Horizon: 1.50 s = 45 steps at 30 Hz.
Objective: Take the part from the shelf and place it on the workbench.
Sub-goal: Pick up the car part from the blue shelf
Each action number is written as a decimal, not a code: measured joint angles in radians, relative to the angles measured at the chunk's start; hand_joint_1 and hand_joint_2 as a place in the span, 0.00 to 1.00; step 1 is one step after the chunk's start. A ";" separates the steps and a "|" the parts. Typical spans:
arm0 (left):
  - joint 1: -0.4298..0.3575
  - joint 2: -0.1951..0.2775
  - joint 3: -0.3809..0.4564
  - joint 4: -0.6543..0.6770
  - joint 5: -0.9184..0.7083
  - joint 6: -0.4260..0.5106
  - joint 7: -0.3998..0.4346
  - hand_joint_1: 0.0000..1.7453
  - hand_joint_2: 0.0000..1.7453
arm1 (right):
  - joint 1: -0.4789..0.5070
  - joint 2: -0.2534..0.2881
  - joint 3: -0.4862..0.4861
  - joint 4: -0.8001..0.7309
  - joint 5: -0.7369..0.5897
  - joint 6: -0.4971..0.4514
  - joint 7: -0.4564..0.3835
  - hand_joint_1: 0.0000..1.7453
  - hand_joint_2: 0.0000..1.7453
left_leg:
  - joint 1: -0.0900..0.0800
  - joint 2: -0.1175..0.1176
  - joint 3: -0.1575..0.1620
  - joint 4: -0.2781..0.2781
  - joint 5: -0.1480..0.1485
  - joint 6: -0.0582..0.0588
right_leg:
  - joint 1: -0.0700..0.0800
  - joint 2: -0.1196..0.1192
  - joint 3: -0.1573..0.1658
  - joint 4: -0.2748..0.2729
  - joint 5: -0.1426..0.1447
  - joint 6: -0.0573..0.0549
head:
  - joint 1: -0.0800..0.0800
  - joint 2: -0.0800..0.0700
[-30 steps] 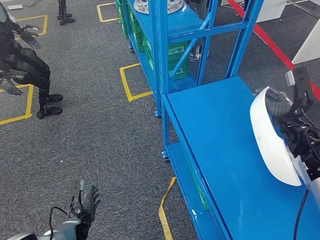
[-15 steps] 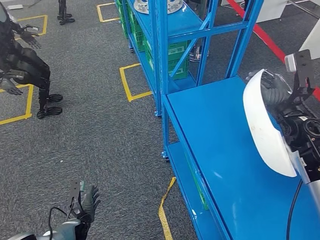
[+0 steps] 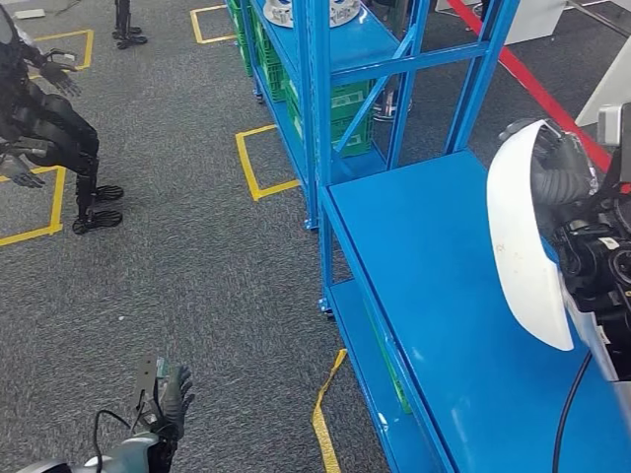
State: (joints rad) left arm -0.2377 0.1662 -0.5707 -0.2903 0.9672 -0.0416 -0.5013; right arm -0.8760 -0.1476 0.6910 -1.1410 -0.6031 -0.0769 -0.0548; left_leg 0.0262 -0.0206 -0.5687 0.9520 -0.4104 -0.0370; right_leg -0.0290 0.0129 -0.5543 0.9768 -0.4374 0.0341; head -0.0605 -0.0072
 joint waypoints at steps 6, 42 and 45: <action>-0.001 0.000 0.000 0.000 -0.006 0.000 0.006 0.00 0.00 | 0.055 -0.001 -0.031 -0.105 0.020 0.033 -0.084 1.00 1.00 | 0.000 0.000 0.000 0.000 0.000 0.000 | 0.000 0.000 0.000 0.000 0.000 0.000 | 0.000 0.000; -0.001 0.000 0.006 0.000 -0.018 -0.030 0.010 0.00 0.00 | 0.168 -0.001 -0.032 -0.383 0.048 0.175 -0.215 1.00 1.00 | 0.000 0.000 -0.001 0.000 0.000 0.000 | 0.000 0.000 0.000 0.000 0.000 0.000 | 0.000 0.000; -0.003 0.000 0.006 0.000 -0.027 -0.029 0.010 0.00 0.00 | 0.177 -0.001 -0.030 -0.393 0.065 0.177 -0.218 1.00 1.00 | 0.000 0.000 -0.001 0.000 0.000 0.000 | 0.000 0.000 0.000 0.000 0.000 0.000 | 0.000 0.000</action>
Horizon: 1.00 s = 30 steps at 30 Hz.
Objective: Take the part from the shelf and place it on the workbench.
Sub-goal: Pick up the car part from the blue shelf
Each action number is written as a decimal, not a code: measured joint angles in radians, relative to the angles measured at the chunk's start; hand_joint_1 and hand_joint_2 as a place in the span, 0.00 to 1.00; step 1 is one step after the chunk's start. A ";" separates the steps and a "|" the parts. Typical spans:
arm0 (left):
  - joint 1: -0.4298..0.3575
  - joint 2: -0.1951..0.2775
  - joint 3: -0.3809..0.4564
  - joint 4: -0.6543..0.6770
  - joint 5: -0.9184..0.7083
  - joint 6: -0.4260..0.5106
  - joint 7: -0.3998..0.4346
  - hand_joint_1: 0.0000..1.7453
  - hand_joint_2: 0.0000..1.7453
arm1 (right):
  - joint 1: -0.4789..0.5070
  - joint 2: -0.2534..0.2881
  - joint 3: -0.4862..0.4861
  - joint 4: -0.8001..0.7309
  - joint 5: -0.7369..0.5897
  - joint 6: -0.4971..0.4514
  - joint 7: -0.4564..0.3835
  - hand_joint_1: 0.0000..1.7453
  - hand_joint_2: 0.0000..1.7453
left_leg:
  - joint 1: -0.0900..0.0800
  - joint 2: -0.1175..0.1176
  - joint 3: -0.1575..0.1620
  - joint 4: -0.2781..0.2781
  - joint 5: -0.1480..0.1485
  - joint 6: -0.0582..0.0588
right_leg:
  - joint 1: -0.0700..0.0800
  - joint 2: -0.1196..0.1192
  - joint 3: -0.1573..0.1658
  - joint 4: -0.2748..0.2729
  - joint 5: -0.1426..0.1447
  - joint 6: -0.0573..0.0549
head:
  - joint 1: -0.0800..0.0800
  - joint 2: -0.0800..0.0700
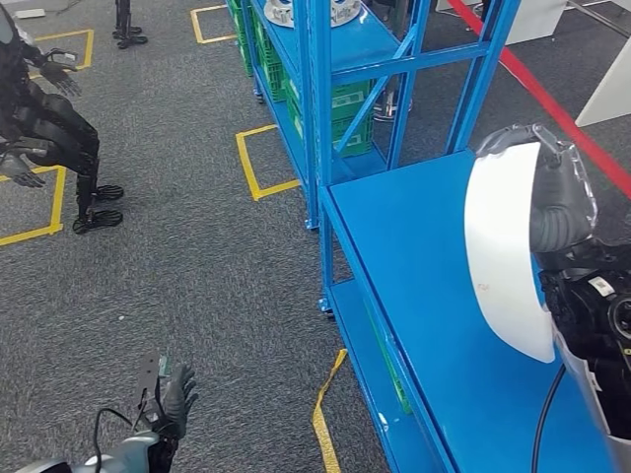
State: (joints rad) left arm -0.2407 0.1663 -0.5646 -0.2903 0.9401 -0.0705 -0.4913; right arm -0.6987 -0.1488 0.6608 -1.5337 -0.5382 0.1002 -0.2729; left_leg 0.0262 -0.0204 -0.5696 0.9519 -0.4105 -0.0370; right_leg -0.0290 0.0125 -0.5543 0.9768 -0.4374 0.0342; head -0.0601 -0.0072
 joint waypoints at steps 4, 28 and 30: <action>-0.004 0.000 0.000 0.000 -0.001 -0.002 0.004 0.00 0.00 | 0.007 0.000 0.000 -0.004 0.010 0.007 -0.001 1.00 1.00 | 0.000 0.000 0.000 0.000 0.000 0.000 | 0.000 0.000 0.000 0.000 0.000 0.000 | 0.000 0.000; -0.019 0.003 0.000 0.000 0.013 -0.011 0.033 0.00 0.00 | 0.021 0.003 -0.002 -0.004 0.025 0.054 -0.015 1.00 1.00 | 0.028 -0.013 0.032 -0.019 -0.011 -0.021 | -0.028 0.012 -0.028 0.017 0.019 0.041 | 0.019 0.000; -0.020 0.004 0.000 0.000 0.013 -0.011 0.033 0.00 0.00 | 0.022 0.003 -0.002 -0.003 0.020 0.063 -0.020 1.00 1.00 | 0.031 -0.019 0.023 -0.014 -0.008 -0.033 | -0.021 0.014 -0.032 0.022 0.012 0.017 | 0.016 0.000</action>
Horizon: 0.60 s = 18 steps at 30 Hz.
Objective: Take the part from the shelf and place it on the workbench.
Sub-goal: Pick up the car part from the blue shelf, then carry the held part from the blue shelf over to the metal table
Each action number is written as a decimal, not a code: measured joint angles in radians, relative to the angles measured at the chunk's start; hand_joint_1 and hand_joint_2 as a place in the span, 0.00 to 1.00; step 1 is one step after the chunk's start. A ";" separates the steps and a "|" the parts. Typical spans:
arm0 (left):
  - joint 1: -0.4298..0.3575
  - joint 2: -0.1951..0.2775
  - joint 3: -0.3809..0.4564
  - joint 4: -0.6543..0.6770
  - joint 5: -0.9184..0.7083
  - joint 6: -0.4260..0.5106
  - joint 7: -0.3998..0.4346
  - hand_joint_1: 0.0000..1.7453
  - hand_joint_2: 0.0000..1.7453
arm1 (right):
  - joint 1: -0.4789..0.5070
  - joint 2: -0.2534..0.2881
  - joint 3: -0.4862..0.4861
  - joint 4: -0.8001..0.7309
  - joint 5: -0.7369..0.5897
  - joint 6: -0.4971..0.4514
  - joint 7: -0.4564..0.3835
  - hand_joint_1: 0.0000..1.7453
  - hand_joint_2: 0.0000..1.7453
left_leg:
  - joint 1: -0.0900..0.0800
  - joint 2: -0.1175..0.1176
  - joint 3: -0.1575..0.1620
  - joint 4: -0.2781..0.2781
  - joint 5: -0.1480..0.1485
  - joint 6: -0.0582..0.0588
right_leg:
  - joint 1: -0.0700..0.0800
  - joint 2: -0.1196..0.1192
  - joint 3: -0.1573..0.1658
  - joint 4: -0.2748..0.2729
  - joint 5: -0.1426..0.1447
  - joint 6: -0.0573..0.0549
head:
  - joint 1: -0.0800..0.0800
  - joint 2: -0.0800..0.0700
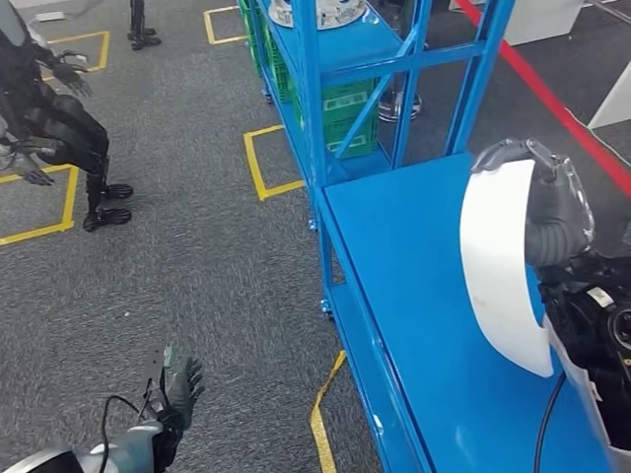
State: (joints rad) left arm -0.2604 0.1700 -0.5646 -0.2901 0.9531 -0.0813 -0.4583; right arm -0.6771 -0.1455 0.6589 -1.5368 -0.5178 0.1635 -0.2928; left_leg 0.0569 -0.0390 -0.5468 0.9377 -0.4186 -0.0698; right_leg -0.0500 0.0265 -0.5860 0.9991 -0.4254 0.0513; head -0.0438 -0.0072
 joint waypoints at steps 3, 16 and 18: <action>0.003 -0.001 0.000 0.000 0.001 -0.001 0.000 0.00 0.00 | -0.004 0.002 0.000 0.001 -0.001 0.005 -0.003 1.00 1.00 | 0.003 0.017 -0.025 0.051 -0.029 -0.003 | 0.005 -0.010 0.000 0.000 0.000 -0.025 | -0.012 0.000; -0.002 -0.001 0.000 0.000 0.002 -0.007 0.000 0.00 0.00 | -0.011 0.004 0.003 0.001 -0.005 -0.005 0.002 1.00 1.00 | -0.056 0.049 -0.062 0.040 0.016 0.066 | 0.042 -0.053 0.011 -0.005 -0.015 -0.030 | -0.038 0.000; -0.003 -0.001 0.000 0.000 0.000 -0.009 0.000 0.00 0.00 | -0.012 0.004 0.002 0.001 -0.005 -0.006 0.003 1.00 1.00 | -0.053 0.042 -0.057 0.034 0.019 0.076 | 0.040 -0.047 -0.005 0.031 -0.040 -0.021 | -0.031 0.000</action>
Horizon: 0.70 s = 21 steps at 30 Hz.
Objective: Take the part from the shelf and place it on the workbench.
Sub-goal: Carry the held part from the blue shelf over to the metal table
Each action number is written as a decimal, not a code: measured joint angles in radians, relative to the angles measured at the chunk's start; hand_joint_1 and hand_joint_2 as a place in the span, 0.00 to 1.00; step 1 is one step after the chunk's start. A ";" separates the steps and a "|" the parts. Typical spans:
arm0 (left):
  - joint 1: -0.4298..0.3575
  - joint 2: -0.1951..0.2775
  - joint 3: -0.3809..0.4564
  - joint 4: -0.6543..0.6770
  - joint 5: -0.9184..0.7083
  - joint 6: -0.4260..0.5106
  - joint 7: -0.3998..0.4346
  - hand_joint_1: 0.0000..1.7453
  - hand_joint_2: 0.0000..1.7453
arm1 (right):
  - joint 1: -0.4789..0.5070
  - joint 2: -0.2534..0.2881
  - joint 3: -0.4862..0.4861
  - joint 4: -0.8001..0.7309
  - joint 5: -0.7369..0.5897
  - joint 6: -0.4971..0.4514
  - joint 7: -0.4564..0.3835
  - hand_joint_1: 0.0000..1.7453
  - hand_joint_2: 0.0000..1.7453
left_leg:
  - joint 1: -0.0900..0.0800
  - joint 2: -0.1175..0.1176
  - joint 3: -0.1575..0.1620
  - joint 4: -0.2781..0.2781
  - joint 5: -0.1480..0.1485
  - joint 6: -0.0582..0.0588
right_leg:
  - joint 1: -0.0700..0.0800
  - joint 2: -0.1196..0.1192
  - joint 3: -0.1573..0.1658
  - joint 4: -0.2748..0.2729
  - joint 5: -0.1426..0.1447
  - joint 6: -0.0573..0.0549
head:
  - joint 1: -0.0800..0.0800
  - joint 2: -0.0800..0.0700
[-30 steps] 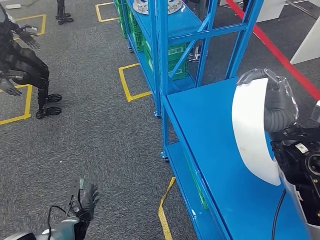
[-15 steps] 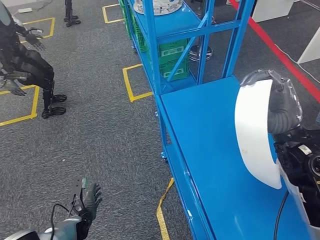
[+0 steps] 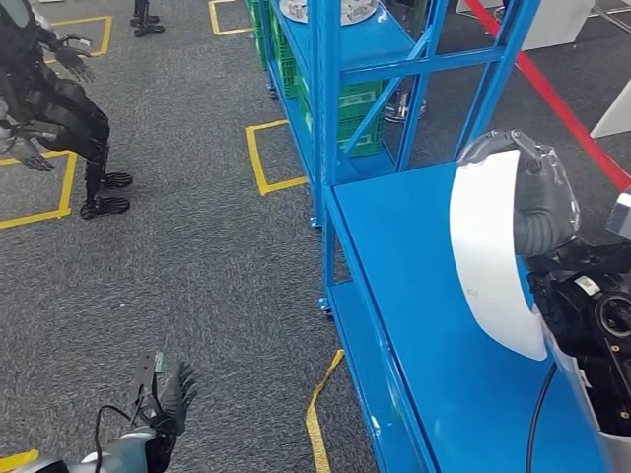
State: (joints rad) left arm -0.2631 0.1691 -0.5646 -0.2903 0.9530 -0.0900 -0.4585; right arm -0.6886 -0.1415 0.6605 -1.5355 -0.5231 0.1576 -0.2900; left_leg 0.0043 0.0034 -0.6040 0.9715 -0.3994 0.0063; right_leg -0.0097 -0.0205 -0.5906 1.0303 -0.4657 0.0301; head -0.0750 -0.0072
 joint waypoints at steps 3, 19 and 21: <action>-0.001 -0.001 0.000 0.000 -0.002 0.000 0.000 0.00 0.00 | 0.002 0.000 -0.001 0.000 0.001 -0.001 0.001 1.00 1.00 | 0.000 -0.008 0.004 -0.002 0.000 0.011 | 0.000 0.015 -0.088 0.190 -0.088 0.007 | 0.014 0.000; -0.005 -0.017 0.000 0.000 -0.008 0.009 0.011 0.00 0.00 | 0.001 0.000 -0.003 -0.009 0.000 0.002 0.015 1.00 1.00 | 0.006 -0.021 -0.116 0.240 -0.115 -0.033 | 0.005 0.011 0.042 -0.094 0.059 -0.050 | 0.012 0.000; -0.004 -0.018 0.000 0.000 -0.009 0.009 0.014 0.00 0.00 | 0.001 0.000 0.000 -0.006 0.000 0.003 0.016 1.00 1.00 | 0.017 -0.014 -0.133 0.259 -0.099 -0.044 | 0.001 0.001 0.042 -0.093 0.057 -0.046 | 0.011 0.000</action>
State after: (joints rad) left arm -0.2675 0.1515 -0.5650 -0.2903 0.9441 -0.0813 -0.4450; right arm -0.6877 -0.1415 0.6608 -1.5411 -0.5235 0.1603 -0.2742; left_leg 0.0209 -0.0110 -0.7367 1.2301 -0.4988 -0.0375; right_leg -0.0086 -0.0200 -0.5483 0.9373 -0.4087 -0.0161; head -0.0642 -0.0072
